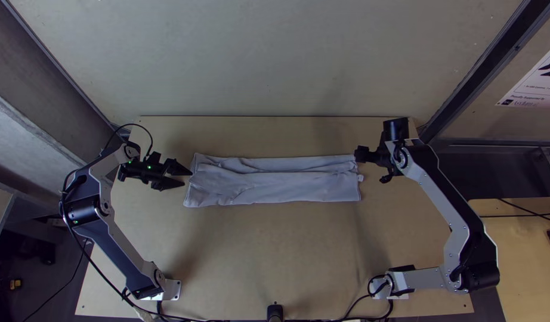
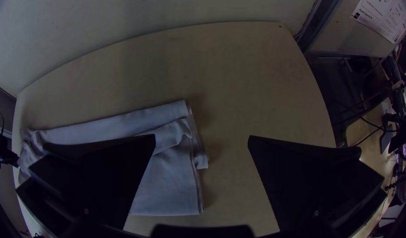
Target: Fold the t-shirt
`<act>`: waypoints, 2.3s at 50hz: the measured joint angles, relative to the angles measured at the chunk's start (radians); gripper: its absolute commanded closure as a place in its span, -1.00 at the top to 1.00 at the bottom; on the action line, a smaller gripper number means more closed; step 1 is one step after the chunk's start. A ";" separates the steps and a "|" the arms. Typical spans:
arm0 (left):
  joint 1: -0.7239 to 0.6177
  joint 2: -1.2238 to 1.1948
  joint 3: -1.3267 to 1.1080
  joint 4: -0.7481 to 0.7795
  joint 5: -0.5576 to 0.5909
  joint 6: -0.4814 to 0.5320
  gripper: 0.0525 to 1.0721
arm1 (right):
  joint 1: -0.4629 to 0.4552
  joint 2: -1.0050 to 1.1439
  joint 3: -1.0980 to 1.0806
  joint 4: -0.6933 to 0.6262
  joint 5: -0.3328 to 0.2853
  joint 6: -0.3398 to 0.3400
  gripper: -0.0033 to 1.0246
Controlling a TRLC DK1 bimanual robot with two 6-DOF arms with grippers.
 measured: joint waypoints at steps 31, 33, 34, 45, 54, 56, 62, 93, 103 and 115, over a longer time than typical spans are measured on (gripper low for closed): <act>-0.191 0.012 -0.029 0.121 0.063 -0.107 0.92 | 0.030 -0.006 -0.007 -0.004 0.000 0.008 0.88; -0.212 0.010 -0.030 0.143 0.058 -0.130 0.92 | 0.030 -0.009 -0.007 -0.004 0.000 0.008 0.88; -0.220 0.008 -0.030 0.153 0.054 -0.137 0.92 | 0.030 -0.010 -0.007 -0.005 0.000 0.008 0.88; -0.330 -0.035 -0.046 0.247 -0.045 -0.228 0.90 | 0.030 -0.013 -0.007 -0.005 0.000 0.008 0.88; -0.369 -0.064 -0.063 0.276 -0.137 -0.265 0.00 | 0.030 -0.013 -0.007 -0.004 0.000 0.008 0.88; -0.375 -0.072 -0.073 0.286 -0.159 -0.272 -0.41 | 0.030 -0.013 -0.007 -0.004 0.000 0.008 0.88; -0.382 -0.095 -0.117 0.347 -0.212 -0.299 -0.95 | 0.030 -0.013 -0.007 -0.004 0.000 0.008 0.88; -0.191 -0.174 -0.126 0.222 -0.432 -0.185 -0.95 | -0.030 -0.084 -0.018 0.035 0.000 0.009 0.92; -0.043 -0.174 -0.080 0.195 -0.538 -0.055 -0.95 | -0.053 -0.103 -0.057 0.037 0.000 0.011 0.92; 0.058 -0.174 0.008 0.154 -0.650 0.048 -0.95 | -0.063 -0.132 -0.091 0.049 0.000 0.011 0.92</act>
